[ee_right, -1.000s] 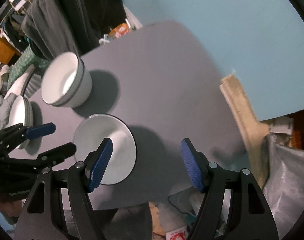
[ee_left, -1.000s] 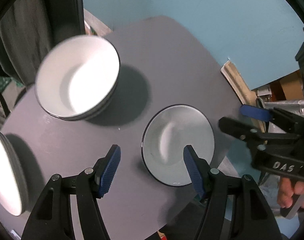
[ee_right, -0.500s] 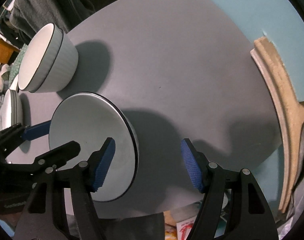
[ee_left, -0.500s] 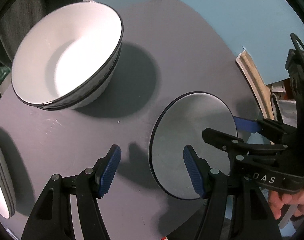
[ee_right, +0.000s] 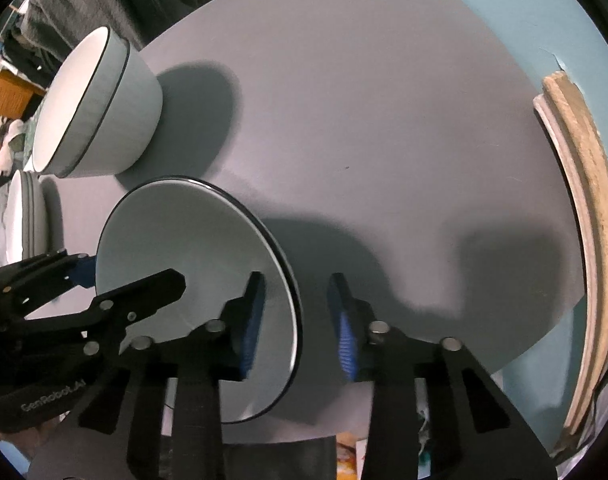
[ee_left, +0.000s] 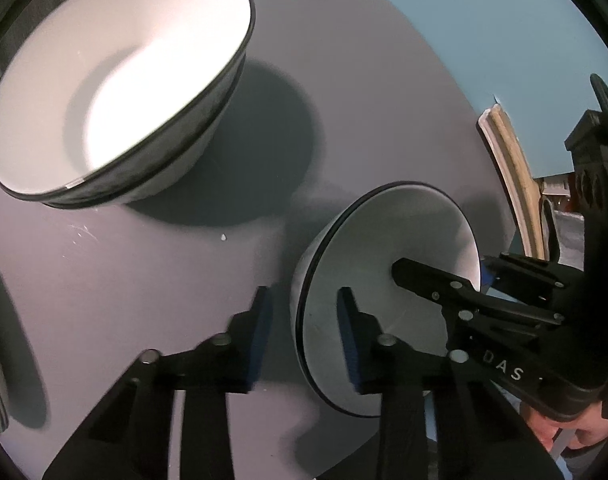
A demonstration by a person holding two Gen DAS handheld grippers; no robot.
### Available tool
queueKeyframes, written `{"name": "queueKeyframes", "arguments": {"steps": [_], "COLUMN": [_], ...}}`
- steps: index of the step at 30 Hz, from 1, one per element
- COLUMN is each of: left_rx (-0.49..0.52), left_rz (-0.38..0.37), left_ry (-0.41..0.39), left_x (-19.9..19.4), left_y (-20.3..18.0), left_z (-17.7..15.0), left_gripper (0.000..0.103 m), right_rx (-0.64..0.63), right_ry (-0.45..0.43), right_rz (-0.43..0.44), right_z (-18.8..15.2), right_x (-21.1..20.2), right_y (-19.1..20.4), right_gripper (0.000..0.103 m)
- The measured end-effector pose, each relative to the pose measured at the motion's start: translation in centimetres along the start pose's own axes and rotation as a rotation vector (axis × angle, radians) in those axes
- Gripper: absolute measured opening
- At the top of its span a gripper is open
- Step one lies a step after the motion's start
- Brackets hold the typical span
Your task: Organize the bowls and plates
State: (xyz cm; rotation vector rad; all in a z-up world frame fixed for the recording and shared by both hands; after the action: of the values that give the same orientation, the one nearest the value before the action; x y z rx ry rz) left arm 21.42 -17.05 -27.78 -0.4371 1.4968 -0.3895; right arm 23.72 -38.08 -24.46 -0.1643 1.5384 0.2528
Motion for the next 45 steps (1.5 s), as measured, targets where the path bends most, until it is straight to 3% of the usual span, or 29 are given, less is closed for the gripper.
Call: {"name": "queueKeyframes", "arguments": {"steps": [2, 11, 27, 29, 32, 36, 45], "left_rx": [-0.006, -0.023, -0.175, -0.186, -0.204, -0.224, -0.233], "left_rz": [-0.005, 0.037, 0.080, 0.081, 0.084, 0.084, 0.063], "left_ry": [0.011, 0.011, -0.051, -0.056, -0.062, -0.061, -0.076], "left_x": [0.1, -1.2, -5.9, -6.1, -5.8, -4.5, -3.6], "left_y": [0.2, 1.9, 7.9, 8.1, 8.1, 7.0, 7.3], "left_z": [-0.2, -1.4, -6.1, -6.3, -6.5, -6.4, -6.5], "left_gripper": [0.018, 0.011, 0.010, 0.010, 0.010, 0.010, 0.010], "right_rx": [0.000, 0.017, -0.160, -0.174, -0.190, -0.196, -0.216], "right_ry": [0.018, 0.033, 0.020, 0.019, 0.020, 0.030, 0.042], "right_rz": [0.005, 0.036, 0.045, 0.051, 0.057, 0.062, 0.074], "right_z": [-0.2, -1.0, -2.1, -2.3, -3.1, -1.4, 0.0], "right_x": [0.1, -0.1, -1.4, -1.4, -1.7, -1.2, -0.4], "right_y": [0.1, 0.6, 8.1, 6.3, 6.5, 6.0, 8.0], "right_gripper": [0.014, 0.007, 0.007, 0.007, 0.007, 0.007, 0.007]}}
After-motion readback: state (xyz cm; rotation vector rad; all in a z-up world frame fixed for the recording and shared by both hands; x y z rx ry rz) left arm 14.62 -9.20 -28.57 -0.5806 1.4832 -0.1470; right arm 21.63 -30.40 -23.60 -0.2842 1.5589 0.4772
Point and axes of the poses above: each gripper's, at about its wrist camera, not at the fingertips, and x roughly the way its jaws point, y to its left, z to its top, the point moved 4 cm from there along x, roughly the way its jaws point, and after that the axes turned 9 degrees about -z, right-handed, at the moved point
